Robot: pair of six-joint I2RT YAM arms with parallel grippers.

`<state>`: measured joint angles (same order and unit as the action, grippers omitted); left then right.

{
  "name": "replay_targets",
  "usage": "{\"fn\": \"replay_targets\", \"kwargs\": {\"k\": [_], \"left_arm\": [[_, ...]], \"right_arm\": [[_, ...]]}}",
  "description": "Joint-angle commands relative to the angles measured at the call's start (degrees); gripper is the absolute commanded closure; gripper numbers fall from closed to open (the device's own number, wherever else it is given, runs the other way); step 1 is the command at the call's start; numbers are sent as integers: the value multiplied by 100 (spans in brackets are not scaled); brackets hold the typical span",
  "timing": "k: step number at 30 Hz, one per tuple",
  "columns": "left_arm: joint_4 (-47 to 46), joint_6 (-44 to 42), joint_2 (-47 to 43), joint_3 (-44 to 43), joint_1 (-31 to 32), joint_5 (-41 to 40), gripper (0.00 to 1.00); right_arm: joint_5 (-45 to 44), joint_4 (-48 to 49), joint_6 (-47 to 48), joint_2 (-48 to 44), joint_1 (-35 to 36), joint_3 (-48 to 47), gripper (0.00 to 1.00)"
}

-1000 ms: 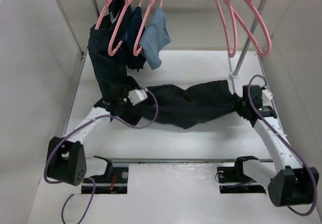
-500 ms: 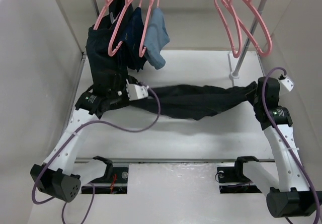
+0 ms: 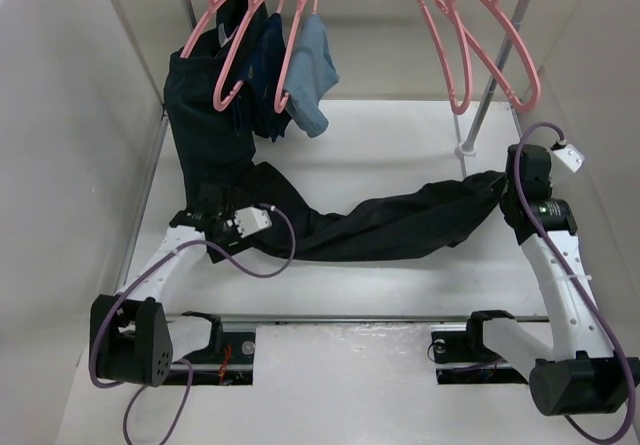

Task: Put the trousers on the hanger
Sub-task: Flatten out the trousers at the center of the board.

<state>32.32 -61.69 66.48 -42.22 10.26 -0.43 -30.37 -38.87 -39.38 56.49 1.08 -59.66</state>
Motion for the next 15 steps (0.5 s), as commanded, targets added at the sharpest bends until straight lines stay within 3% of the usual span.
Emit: {"fn": "replay_targets", "kwargs": {"k": [1,9,11,12,14,15], "left_arm": [[-1538,-273,-118,668,-190,-616,30],[-2984,148,663,794,-410,-836,32],[-3117,218,735,794,-411,-836,48],[-3230,271,796,794,-411,-836,72],[-3310,367,797,794,-464,-836,99],[-3311,499,736,672,-464,-836,100]], "right_arm": [[22,495,158,-50,-38,-319,100],[75,495,264,-59,-152,-204,100],[127,495,264,-112,-152,-151,100],[128,495,264,-112,-152,-151,100],[189,547,325,-51,-204,-151,100],[268,617,325,-50,-205,-151,100]]}}
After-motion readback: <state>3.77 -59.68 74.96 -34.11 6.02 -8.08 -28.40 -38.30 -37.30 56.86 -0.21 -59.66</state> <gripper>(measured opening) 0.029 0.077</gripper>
